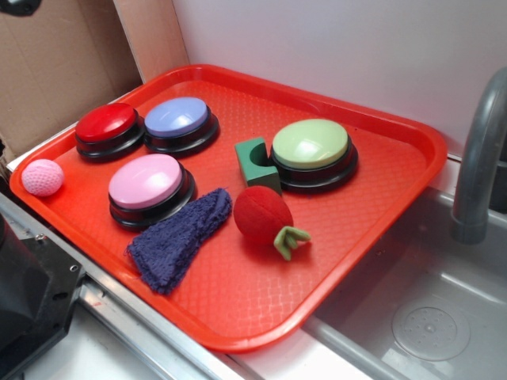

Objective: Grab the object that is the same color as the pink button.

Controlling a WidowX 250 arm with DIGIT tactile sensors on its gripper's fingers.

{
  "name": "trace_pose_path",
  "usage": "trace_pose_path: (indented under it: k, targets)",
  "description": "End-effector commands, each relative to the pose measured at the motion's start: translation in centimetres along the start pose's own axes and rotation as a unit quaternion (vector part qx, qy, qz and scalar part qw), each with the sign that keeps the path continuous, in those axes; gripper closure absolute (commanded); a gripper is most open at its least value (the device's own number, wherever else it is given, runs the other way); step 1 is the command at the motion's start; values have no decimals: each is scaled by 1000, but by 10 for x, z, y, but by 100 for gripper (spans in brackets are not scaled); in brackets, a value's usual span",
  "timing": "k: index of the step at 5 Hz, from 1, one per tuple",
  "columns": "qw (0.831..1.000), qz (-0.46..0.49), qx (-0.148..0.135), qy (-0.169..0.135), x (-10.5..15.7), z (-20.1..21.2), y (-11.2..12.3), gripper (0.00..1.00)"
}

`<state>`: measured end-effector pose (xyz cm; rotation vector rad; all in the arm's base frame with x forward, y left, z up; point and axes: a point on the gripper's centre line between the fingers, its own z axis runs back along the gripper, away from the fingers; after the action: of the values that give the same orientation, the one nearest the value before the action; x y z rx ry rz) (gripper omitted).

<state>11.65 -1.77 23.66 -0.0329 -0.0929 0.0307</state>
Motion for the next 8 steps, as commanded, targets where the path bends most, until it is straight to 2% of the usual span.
trace_pose_path:
  k: [1,2,3,4,5,6,8]
  targets:
    - [1000,0,0,0,0,0,0,0]
    - [1000,15,5,-16,2,-15,25,0]
    - [999,16,-4,-35,5,-38,53,0]
    - [999,-4,8,-41,6,-58,77,0]
    - [998,-9,10,-59,6,-87,106,0]
    - [998,-8,44,-52,5,-108,126,0]
    - [996,-33,66,-49,8,-158,149,0]
